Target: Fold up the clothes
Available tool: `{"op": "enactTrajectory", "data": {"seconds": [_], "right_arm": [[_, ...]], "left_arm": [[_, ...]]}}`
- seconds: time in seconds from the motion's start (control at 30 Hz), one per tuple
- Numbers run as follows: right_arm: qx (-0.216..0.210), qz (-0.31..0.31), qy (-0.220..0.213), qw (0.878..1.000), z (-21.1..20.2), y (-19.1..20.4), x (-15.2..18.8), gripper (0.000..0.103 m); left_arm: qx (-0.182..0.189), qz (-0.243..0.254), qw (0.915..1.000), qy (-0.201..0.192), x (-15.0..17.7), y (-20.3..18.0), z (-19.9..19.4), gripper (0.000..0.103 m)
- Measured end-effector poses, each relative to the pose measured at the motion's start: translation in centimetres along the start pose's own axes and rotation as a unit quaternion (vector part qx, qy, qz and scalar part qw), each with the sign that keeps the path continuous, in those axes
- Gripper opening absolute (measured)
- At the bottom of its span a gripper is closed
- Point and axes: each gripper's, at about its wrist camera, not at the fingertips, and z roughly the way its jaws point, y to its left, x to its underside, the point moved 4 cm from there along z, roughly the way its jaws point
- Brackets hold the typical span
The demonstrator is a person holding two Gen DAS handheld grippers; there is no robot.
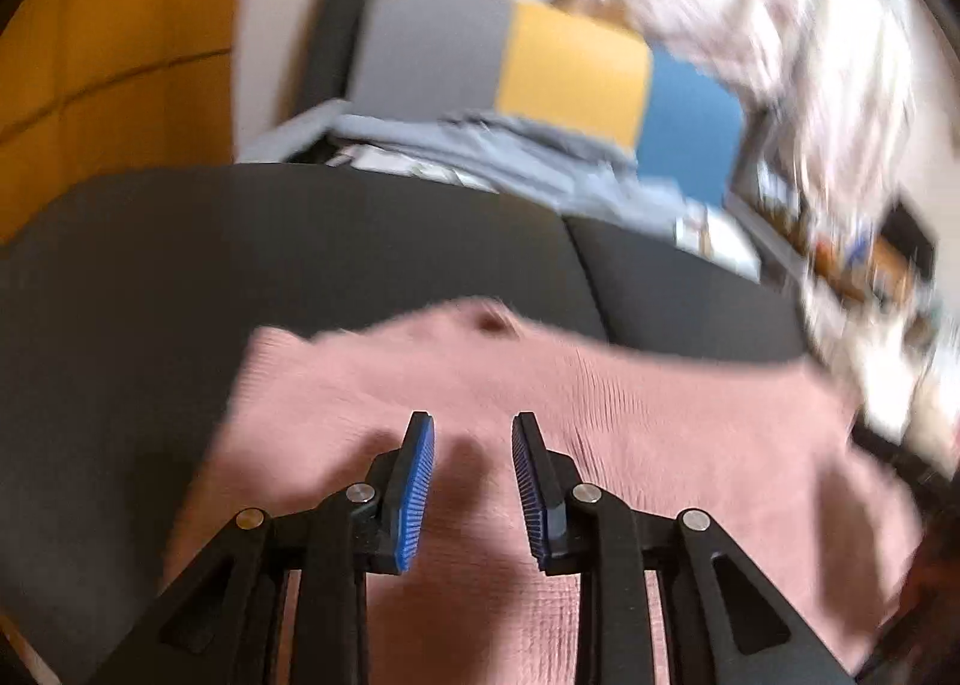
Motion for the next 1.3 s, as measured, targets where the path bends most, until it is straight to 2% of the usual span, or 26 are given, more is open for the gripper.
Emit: {"op": "enactTrajectory", "data": {"seconds": [0.1,0.13,0.27,0.33,0.37,0.43,0.57,0.63,0.67,0.7,0.77,0.87,0.9,1.07,1.17,1.2,1.23,1.27,1.3], "right_arm": [[-0.020,-0.046,0.021,0.999,1.3,2.9,-0.4,0.038],[-0.022,-0.046,0.026,0.998,1.9,2.7,-0.2,0.038],[-0.031,-0.043,0.047,0.998,4.0,1.9,0.5,0.038],[-0.025,0.007,0.043,0.999,4.1,-0.5,0.8,0.036],[-0.029,0.048,0.039,0.998,4.0,-2.3,1.1,0.033],[-0.015,0.071,0.037,0.997,3.8,-3.7,1.4,0.000],[0.029,0.076,0.035,0.996,3.1,-5.3,1.8,0.000],[0.050,0.078,0.034,0.995,2.7,-6.1,2.0,0.031],[0.061,0.080,0.034,0.994,2.6,-6.4,2.1,0.037],[0.072,0.081,0.033,0.994,2.4,-6.8,2.2,0.039],[0.094,0.084,0.032,0.992,2.0,-7.6,2.4,0.039],[0.126,0.087,0.031,0.988,1.5,-8.8,2.7,0.022],[0.137,0.089,0.030,0.986,1.3,-9.1,2.8,0.012],[0.181,0.099,0.025,0.978,-0.1,-10.9,3.3,0.008],[0.148,0.133,0.008,0.980,-2.9,-11.4,3.6,0.013],[0.138,0.144,0.002,0.980,-3.8,-11.6,3.7,0.013],[0.127,0.155,-0.004,0.980,-4.8,-11.7,3.8,0.018],[0.116,0.166,-0.009,0.979,-5.7,-11.9,3.9,0.025],[0.105,0.176,-0.015,0.979,-6.7,-12.0,4.0,0.047]], "left_arm": [[-0.019,0.036,0.9992,0.003,1.3,-0.9,1.3,0.027],[-0.013,0.031,0.9994,0.004,1.5,-0.5,1.1,0.031],[0.017,0.019,0.9997,-0.003,1.7,1.2,1.0,0.031],[0.022,0.015,0.9996,-0.004,1.5,1.5,1.1,0.031],[0.021,0.017,0.9996,-0.003,1.4,1.6,1.1,0.031],[0.011,0.030,0.9995,-0.002,1.0,1.7,1.5,0.031],[0.001,0.038,0.9993,-0.001,0.7,1.4,1.5,0.031],[0.002,0.037,0.9993,-0.001,0.6,1.4,1.6,0.031],[0.003,0.036,0.9993,0.000,0.6,1.4,1.7,0.031],[0.002,0.036,0.9993,0.001,0.5,1.3,1.9,0.031],[-0.001,0.042,0.9991,0.002,0.1,0.9,2.3,0.031],[-0.006,0.055,0.9985,0.003,-0.5,0.2,3.1,0.032],[-0.007,0.059,0.9982,0.004,-0.7,-0.1,3.3,0.032],[-0.022,0.093,0.9954,0.009,-2.1,-1.5,4.8,0.032],[-0.009,0.079,0.9966,0.020,-3.0,-1.1,4.1,0.032],[-0.007,0.062,0.9979,0.014,-2.9,-0.6,3.1,0.031],[0.000,0.041,0.9992,0.001,-2.7,-0.2,1.9,0.031],[0.013,0.020,0.9997,-0.011,-2.3,0.1,0.9,0.031],[0.027,0.000,0.9994,-0.020,-1.8,0.3,-0.1,0.031]]}}
